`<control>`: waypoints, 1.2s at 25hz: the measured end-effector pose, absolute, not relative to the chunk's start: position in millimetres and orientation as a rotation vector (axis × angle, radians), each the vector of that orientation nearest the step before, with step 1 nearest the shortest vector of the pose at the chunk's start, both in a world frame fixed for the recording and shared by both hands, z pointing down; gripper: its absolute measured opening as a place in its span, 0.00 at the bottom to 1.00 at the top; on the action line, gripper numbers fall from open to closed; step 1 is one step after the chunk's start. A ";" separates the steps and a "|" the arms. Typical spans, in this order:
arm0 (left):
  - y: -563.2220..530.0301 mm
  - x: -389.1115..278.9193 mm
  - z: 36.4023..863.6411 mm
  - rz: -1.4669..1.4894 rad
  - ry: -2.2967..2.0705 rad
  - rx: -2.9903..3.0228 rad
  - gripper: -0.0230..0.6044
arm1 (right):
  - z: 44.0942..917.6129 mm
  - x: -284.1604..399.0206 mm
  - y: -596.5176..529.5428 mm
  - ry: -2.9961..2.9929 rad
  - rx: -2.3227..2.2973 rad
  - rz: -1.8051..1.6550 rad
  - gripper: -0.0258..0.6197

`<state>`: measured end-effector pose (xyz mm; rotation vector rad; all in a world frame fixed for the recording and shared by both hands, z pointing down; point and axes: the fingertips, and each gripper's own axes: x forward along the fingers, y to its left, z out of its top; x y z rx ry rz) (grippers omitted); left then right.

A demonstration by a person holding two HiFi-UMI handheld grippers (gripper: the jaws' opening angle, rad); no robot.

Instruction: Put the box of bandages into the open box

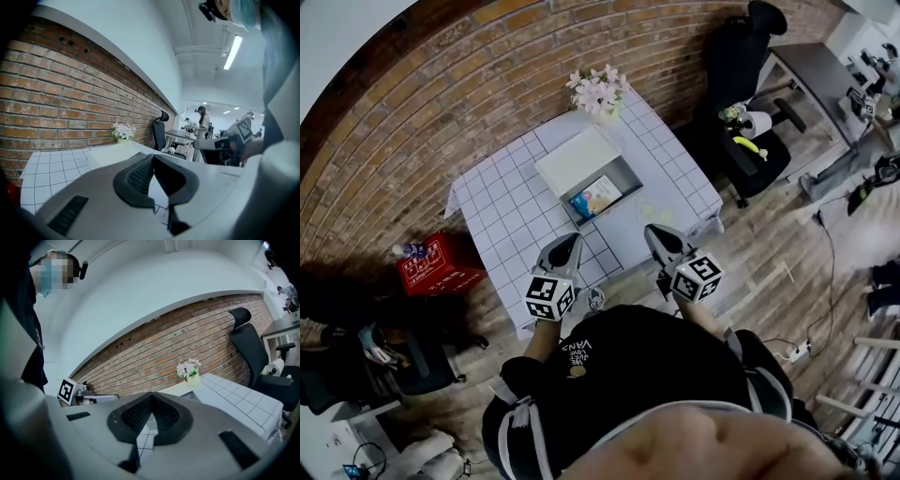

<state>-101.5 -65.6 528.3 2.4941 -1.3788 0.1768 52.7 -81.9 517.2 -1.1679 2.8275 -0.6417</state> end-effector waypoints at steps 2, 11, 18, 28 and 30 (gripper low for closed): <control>-60.1 -97.6 526.9 0.171 -1.399 2.485 0.06 | 517.7 56.1 -78.0 2.840 -1.155 -0.650 0.04; -29.0 -83.0 529.6 0.174 -1.472 2.437 0.05 | 527.6 76.1 -64.0 2.874 -1.123 -0.643 0.04; -4.1 -74.4 536.1 0.157 -1.504 2.404 0.05 | 533.8 87.1 -47.9 2.889 -1.113 -0.647 0.04; 4.4 -70.3 537.5 0.130 -1.511 2.394 0.05 | 537.9 89.8 -43.1 2.906 -1.132 -0.635 0.04; 2.7 -71.5 537.8 0.124 -1.515 2.392 0.05 | 537.3 89.9 -46.4 2.905 -1.134 -0.628 0.04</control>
